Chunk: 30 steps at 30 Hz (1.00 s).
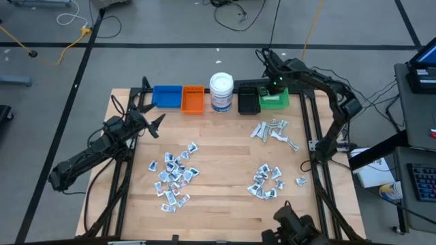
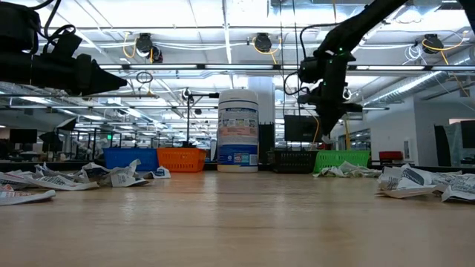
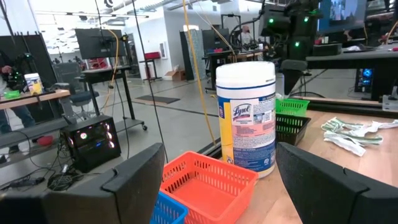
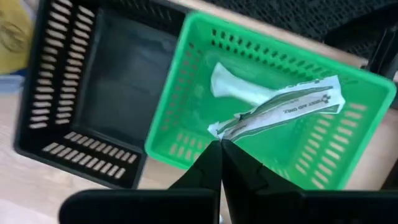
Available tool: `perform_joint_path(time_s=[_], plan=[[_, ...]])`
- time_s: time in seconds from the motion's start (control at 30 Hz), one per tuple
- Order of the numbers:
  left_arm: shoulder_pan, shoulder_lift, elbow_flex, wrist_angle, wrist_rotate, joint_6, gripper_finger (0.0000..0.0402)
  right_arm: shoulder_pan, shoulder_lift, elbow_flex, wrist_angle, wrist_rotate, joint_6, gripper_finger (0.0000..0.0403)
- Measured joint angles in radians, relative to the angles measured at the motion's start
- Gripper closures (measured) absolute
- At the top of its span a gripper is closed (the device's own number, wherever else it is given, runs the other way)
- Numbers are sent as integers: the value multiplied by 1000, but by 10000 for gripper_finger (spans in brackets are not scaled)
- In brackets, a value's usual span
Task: Pick & Place First Aid Supplies
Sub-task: Put the bandage into the green bin
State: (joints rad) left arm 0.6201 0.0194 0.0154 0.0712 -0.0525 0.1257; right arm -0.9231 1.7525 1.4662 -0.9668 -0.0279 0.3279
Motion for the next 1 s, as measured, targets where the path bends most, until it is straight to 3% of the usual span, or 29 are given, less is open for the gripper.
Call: perform_joint_path(time_s=[0.5,0.63,0.87,1.0], plan=[[0,0,0,0,0,0,91,7,18,-97,88,30,-22,394],[0,0,0,0,0,0,91,7,17,-97,93,32,-23,354],[0,0,0,0,0,0,91,8,6,-97,100,28,-55,244],[0,0,0,0,0,0,92,9,-44,-97,99,28,-110,206]])
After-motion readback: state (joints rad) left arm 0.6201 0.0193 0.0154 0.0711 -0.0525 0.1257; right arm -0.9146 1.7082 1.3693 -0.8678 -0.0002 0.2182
